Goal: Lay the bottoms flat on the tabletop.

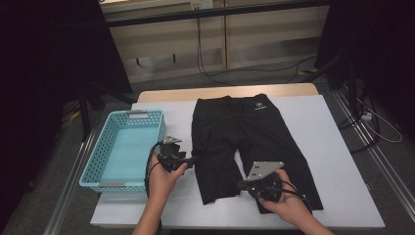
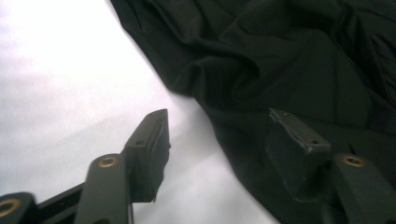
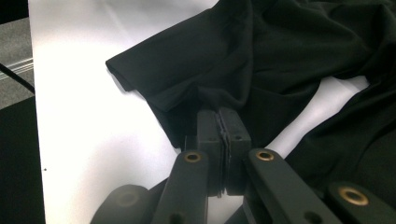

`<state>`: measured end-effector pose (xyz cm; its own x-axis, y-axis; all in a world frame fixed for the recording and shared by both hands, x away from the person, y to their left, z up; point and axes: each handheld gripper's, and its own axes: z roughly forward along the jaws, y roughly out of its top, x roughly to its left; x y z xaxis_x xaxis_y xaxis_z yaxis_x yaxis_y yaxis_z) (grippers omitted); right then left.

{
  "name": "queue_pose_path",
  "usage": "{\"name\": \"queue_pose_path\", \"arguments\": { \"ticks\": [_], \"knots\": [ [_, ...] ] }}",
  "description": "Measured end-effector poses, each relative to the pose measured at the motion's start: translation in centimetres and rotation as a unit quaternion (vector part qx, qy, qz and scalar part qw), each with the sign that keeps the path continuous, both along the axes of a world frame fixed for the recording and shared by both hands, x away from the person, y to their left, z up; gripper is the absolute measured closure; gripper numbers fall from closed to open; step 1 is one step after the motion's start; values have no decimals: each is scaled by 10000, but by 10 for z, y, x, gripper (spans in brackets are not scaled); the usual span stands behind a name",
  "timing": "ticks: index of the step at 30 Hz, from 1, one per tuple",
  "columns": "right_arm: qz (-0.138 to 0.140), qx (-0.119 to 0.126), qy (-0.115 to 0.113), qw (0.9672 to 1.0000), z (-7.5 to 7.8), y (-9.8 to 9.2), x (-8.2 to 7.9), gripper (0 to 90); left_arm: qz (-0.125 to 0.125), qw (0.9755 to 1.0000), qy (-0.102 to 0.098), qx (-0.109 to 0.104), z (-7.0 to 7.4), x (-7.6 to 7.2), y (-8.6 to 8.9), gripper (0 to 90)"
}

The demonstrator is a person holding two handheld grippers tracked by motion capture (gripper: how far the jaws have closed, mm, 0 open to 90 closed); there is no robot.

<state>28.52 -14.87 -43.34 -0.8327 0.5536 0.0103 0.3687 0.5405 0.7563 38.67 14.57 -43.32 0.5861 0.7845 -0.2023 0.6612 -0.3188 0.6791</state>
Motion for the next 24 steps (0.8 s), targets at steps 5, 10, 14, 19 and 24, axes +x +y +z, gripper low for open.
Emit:
{"name": "queue_pose_path", "arguments": {
  "ticks": [5,10,14,19,24],
  "knots": [
    [-9,-27,-14,10000,1,1,0,887,-135,9999,-16,24,-7,-6,-9,405],
    [6,-22,-36,10000,2,1,-1,886,-182,9995,2,238,-15,-8,-16,462],
    [-32,-28,-23,10000,1,0,0,886,-158,9996,120,211,-14,-12,-19,659],
    [-48,-46,-68,10000,2,-1,-1,886,-186,9992,273,244,-13,-13,-22,845],
    [-66,-33,-83,9999,2,2,2,886,-166,9988,452,7,-6,-11,-19,900]
  ]
}}
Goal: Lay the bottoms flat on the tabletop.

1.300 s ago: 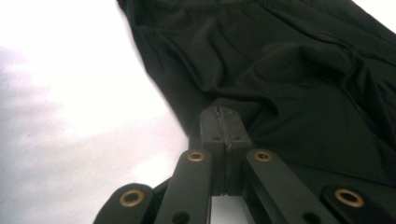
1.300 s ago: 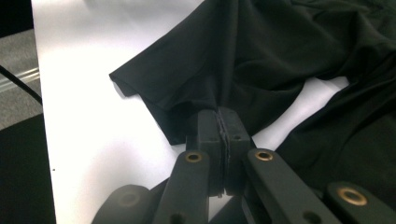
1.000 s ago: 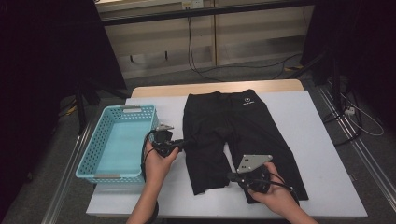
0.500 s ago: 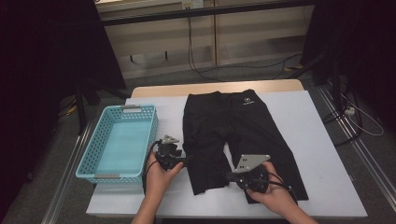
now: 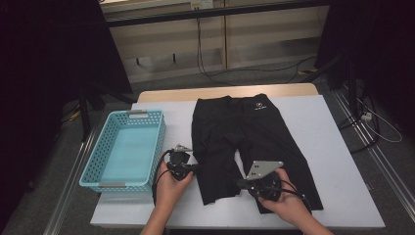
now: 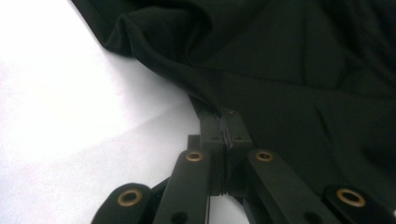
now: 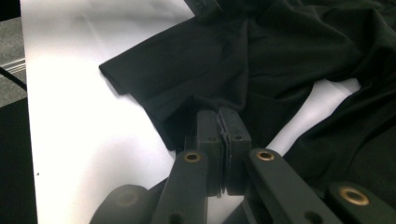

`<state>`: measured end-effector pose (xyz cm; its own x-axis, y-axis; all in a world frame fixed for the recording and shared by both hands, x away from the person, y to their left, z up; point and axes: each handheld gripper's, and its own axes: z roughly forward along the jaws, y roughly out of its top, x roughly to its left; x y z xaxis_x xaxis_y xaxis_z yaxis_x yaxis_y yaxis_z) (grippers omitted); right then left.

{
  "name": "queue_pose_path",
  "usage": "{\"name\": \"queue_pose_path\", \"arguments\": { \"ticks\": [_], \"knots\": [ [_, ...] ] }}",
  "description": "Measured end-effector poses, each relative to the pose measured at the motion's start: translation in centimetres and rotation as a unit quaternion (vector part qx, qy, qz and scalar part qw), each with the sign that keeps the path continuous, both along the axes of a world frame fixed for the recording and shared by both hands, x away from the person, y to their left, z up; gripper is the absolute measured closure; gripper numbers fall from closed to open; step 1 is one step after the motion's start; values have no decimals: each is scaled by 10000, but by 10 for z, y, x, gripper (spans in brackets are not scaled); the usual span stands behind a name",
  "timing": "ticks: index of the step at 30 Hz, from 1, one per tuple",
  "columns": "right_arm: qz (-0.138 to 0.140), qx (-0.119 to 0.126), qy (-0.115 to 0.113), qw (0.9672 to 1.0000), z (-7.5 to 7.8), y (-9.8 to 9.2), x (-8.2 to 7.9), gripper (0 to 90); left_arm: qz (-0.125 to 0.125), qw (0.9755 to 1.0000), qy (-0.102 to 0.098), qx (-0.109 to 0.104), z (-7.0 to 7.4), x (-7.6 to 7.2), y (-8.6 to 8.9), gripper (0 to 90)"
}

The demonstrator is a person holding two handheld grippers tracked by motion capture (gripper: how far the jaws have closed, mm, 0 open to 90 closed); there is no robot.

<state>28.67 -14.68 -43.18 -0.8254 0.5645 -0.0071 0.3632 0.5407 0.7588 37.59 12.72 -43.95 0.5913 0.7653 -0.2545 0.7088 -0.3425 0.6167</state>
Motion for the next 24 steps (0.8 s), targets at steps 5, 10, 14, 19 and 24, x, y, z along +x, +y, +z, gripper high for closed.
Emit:
{"name": "queue_pose_path", "arguments": {
  "ticks": [5,10,14,19,24],
  "knots": [
    [100,15,-79,9999,1,9,-2,879,312,9993,-171,-143,17,6,21,900],
    [131,-114,-90,9998,-2,18,0,822,492,9982,-327,-83,21,11,32,900],
    [67,-89,-116,9999,-1,17,-1,751,527,9980,-356,-16,23,12,35,900],
    [12,-54,-37,10000,-3,10,-3,705,530,9982,-266,52,16,13,35,896],
    [76,-62,46,9999,-8,17,0,684,482,9984,-283,5,16,11,33,881]
  ]
}}
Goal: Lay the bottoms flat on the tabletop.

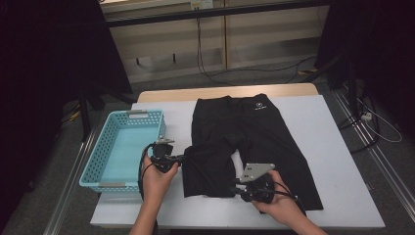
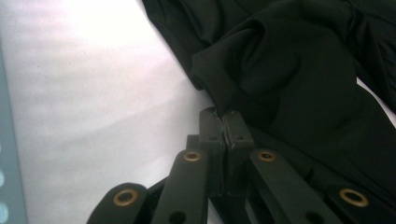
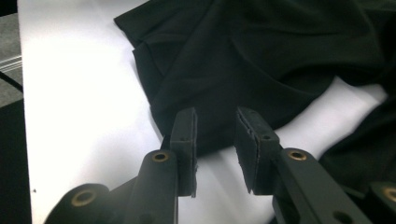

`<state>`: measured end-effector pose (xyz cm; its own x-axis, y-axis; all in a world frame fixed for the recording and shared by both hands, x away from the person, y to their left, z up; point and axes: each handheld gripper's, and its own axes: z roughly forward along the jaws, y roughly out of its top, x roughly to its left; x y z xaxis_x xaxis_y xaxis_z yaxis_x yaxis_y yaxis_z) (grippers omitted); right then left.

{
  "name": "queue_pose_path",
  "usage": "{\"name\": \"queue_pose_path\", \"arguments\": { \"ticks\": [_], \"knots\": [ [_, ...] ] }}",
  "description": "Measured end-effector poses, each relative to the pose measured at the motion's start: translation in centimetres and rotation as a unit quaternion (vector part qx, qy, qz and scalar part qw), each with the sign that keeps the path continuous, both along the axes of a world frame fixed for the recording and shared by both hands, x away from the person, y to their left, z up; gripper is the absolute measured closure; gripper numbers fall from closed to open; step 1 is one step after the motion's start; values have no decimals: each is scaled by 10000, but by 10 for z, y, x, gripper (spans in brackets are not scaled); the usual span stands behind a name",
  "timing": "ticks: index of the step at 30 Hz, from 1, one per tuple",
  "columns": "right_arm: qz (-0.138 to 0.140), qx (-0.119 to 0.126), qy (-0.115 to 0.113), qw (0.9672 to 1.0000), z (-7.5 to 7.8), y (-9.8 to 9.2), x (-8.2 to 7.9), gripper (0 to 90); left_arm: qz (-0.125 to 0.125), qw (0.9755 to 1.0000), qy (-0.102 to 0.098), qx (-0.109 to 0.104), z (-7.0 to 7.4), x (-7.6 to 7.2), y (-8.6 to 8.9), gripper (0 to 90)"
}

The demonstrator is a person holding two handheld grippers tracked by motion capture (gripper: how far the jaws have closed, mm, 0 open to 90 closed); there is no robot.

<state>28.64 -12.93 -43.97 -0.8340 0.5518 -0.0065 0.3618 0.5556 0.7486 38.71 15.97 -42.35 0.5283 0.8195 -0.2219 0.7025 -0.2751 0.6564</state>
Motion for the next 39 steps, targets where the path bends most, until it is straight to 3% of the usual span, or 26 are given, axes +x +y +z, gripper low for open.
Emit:
{"name": "queue_pose_path", "arguments": {
  "ticks": [7,9,11,15,22,28,31,34,39],
  "knots": [
    [294,-351,117,9989,-11,14,-2,666,-94,10000,2,-14,-2,-1,-5,847],
    [270,-285,159,9991,-12,14,0,716,-140,9999,26,-4,-2,-1,-6,844],
    [333,-251,193,9989,-12,15,0,827,-164,9999,23,-17,-2,-2,-7,832],
    [444,-375,173,9982,-10,17,-1,893,-215,9998,21,-41,-2,-2,-9,817],
    [369,40,167,9992,11,-8,-6,898,-278,9995,106,-83,-3,-4,-11,832],
    [140,229,289,9992,12,-25,-1,899,-336,9994,52,-71,-4,-5,-16,826],
    [196,142,320,9992,7,-21,-1,897,-372,9992,48,-106,-5,-6,-17,763],
    [260,65,329,9991,6,-16,-2,897,-319,9993,-24,-175,-3,-8,-16,583],
    [312,-41,341,9989,4,-12,-4,892,-298,9995,-62,-35,-1,-11,-14,436]
  ]
}}
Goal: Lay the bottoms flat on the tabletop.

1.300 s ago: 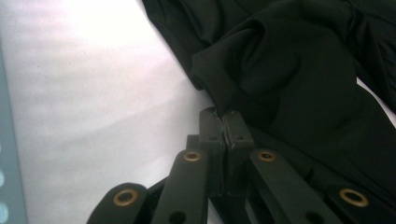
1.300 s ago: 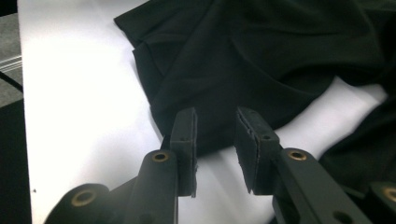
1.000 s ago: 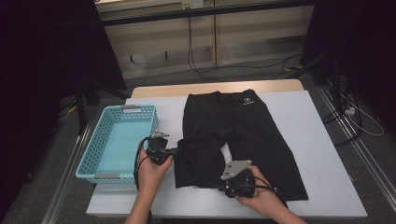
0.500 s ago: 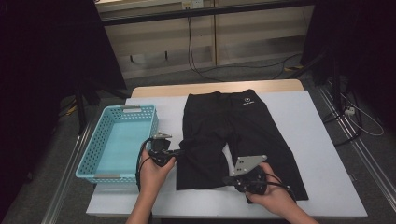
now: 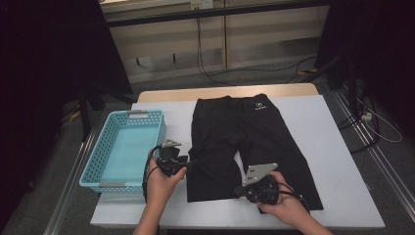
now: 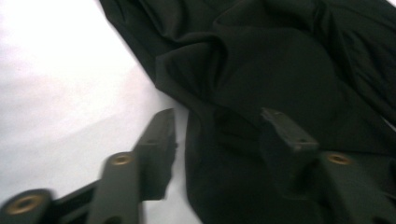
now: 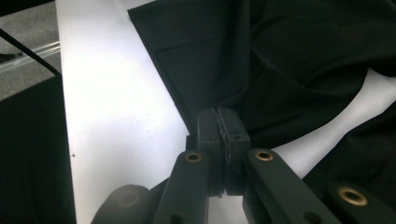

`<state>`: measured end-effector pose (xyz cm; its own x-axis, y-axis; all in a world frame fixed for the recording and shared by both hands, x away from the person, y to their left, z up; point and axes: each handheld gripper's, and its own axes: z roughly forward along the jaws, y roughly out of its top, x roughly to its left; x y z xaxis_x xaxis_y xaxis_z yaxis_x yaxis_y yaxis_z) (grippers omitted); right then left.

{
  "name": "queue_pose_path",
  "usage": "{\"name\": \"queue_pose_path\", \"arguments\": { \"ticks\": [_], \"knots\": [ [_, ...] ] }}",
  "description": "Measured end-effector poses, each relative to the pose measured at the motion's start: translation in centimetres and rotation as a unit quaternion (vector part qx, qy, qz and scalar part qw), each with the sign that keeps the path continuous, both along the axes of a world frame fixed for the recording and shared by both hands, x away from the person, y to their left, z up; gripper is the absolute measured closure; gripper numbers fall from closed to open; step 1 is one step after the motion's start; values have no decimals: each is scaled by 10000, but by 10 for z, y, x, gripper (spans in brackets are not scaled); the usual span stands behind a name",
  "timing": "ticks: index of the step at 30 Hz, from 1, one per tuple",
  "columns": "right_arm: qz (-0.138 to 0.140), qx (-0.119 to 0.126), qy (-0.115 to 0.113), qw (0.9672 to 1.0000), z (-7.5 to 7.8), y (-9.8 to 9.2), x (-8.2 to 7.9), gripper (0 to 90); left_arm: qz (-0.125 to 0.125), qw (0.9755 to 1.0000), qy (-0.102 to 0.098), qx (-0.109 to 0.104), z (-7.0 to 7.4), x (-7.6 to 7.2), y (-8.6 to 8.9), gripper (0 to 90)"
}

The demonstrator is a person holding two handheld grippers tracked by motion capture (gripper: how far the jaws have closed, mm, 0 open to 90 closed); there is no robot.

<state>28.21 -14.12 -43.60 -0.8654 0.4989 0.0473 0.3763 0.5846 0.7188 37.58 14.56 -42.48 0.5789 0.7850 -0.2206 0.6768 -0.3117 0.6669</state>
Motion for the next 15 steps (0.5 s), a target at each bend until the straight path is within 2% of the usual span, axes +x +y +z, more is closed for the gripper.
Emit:
{"name": "queue_pose_path", "arguments": {
  "ticks": [4,7,15],
  "knots": [
    [-77,79,-19,9999,2,-4,2,892,-17,9999,-81,94,-3,0,0,328],
    [-100,79,9,9999,0,-6,4,892,-19,9999,-114,103,-3,1,2,284],
    [-136,8,-17,9999,0,-6,1,888,31,9996,-183,220,-6,5,2,277]
  ]
}}
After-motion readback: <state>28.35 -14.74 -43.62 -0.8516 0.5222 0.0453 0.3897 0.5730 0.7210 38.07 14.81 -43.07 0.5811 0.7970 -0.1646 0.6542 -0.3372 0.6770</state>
